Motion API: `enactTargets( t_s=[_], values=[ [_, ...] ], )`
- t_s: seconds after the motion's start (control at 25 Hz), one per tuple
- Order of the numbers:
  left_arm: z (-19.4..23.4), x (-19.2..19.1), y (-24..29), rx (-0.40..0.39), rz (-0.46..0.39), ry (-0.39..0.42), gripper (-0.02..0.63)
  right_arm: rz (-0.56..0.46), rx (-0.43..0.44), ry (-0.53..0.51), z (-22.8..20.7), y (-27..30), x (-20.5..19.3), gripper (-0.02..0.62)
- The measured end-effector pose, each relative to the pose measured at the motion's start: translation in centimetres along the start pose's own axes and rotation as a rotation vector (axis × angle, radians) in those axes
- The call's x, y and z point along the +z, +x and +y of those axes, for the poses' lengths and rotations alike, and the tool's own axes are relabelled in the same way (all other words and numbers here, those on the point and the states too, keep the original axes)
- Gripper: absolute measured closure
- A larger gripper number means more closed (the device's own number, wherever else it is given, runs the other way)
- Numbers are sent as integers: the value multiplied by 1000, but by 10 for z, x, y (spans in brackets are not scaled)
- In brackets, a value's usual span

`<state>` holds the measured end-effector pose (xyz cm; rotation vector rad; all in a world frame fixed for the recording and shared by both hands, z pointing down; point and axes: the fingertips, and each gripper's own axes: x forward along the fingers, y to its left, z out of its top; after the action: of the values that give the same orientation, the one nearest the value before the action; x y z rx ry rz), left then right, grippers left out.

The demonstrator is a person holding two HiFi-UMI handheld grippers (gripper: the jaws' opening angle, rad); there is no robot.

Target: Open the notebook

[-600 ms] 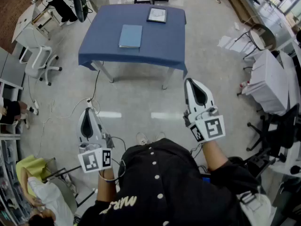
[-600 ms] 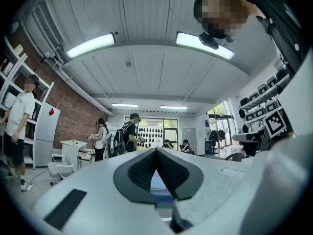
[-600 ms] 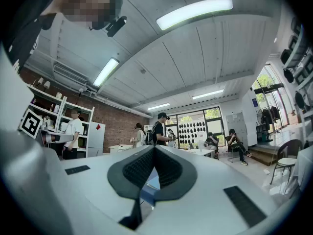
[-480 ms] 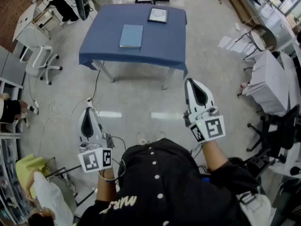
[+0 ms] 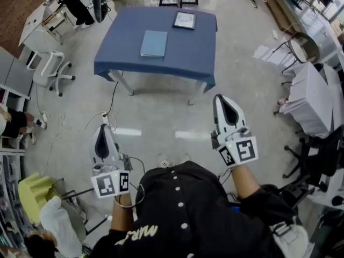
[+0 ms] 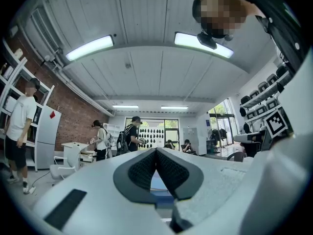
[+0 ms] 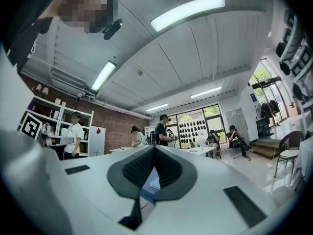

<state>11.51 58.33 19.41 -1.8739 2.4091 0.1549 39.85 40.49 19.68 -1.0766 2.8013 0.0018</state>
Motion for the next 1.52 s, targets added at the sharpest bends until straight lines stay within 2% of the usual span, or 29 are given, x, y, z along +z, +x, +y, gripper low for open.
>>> enactTargets(
  t_s=[0.08, 0.12, 0.16, 0.2, 0.52, 0.84, 1.24, 1.52],
  values=[
    [-5, 0, -1, 5, 2, 2, 603, -15, 17, 6, -1, -1, 2, 587],
    [-8, 0, -2, 9, 3, 4, 603, -24, 32, 13, -2, -2, 3, 517],
    [-11, -1, -3, 14, 4, 7, 603, -29, 46, 19, -2, -2, 2, 344],
    [-13, -2, -4, 19, 6, 10, 603, -29, 58, 25, -2, -1, 0, 262],
    [-31, -10, -15, 83, 11, 14, 603, 5, 112, 35, -16, -2, -20, 302],
    [-4, -24, 8, 113, 25, 15, 603, 27, 143, 9, -6, 38, -33, 316],
    [65, -39, 117, 66, 6, 2, 603, 30, 94, -17, -9, 152, -46, 319],
    [134, -36, 206, 38, -12, -1, 603, 27, 58, -21, 1, 253, -51, 328]
  ],
)
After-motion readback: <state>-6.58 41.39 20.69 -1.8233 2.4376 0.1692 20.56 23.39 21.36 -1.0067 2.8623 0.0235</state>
